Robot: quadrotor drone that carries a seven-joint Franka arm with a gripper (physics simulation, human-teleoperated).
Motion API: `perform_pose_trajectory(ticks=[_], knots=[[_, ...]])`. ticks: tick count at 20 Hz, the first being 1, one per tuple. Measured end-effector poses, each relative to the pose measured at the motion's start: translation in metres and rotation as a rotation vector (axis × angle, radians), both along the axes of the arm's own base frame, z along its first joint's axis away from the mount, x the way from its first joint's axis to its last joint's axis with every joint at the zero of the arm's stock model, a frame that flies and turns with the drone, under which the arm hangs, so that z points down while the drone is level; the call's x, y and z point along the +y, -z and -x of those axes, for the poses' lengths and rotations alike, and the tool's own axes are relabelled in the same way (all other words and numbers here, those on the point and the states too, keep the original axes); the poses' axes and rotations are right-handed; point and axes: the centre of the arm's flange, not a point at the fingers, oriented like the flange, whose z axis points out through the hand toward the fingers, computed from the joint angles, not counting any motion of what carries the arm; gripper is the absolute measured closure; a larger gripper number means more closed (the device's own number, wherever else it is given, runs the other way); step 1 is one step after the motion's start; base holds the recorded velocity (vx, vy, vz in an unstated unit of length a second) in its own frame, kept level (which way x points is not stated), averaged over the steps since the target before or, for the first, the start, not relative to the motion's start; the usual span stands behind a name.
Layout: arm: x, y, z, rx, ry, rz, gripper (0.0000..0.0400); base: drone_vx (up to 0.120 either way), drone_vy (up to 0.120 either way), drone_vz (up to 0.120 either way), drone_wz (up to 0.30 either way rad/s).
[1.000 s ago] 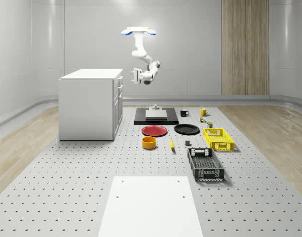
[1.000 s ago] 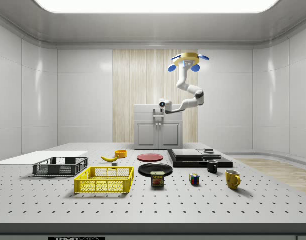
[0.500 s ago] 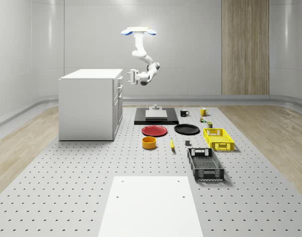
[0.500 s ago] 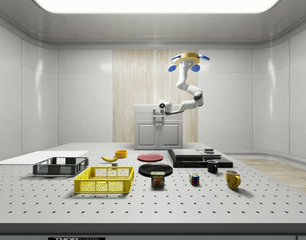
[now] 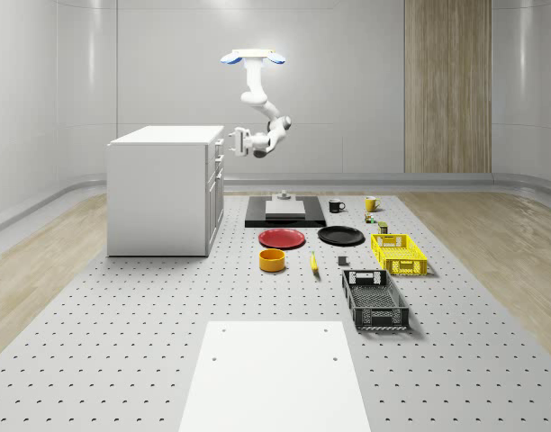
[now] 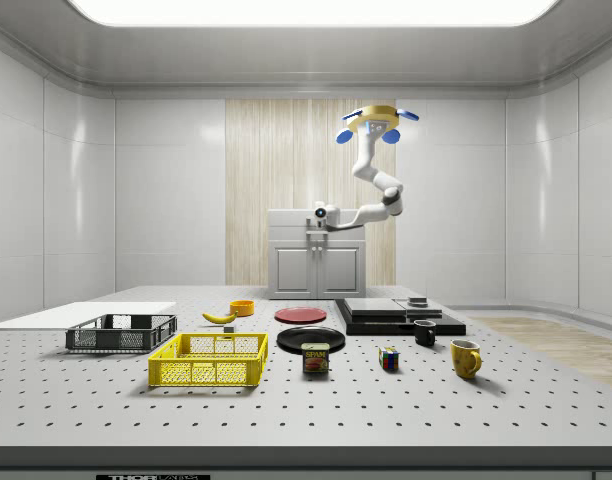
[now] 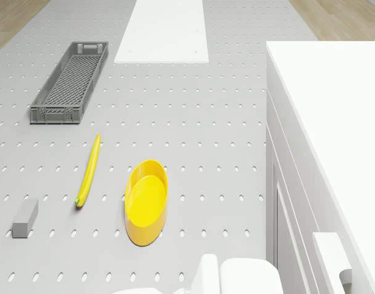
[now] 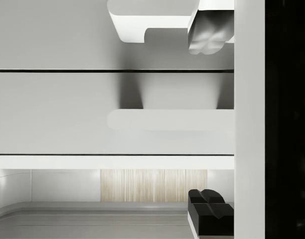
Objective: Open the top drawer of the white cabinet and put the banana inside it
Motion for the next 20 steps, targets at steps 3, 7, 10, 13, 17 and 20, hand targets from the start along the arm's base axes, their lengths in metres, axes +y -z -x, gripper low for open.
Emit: perform_pose_trajectory(ticks=[3, 7, 10, 13, 17, 20], knots=[[0.001, -0.009, -0.002, 0.000, 0.000, 0.000, 0.0000, 0.000, 0.000, 0.000, 0.000], [0.002, -0.019, -0.004, 0.000, 0.000, 0.000, 0.0000, 0.000, 0.000, 0.000, 0.000], [0.002, -0.022, -0.004, 0.000, 0.000, 0.000, 0.0000, 0.000, 0.000, 0.000, 0.000], [0.003, -0.022, -0.004, 0.000, 0.008, 0.000, 0.0000, 0.000, 0.000, 0.000, 0.000], [0.003, -0.019, -0.003, 0.000, 0.014, 0.000, 0.0000, 0.000, 0.000, 0.000, 0.000], [0.003, -0.015, -0.003, 0.000, 0.016, 0.000, 0.0000, 0.000, 0.000, 0.000, 0.000]])
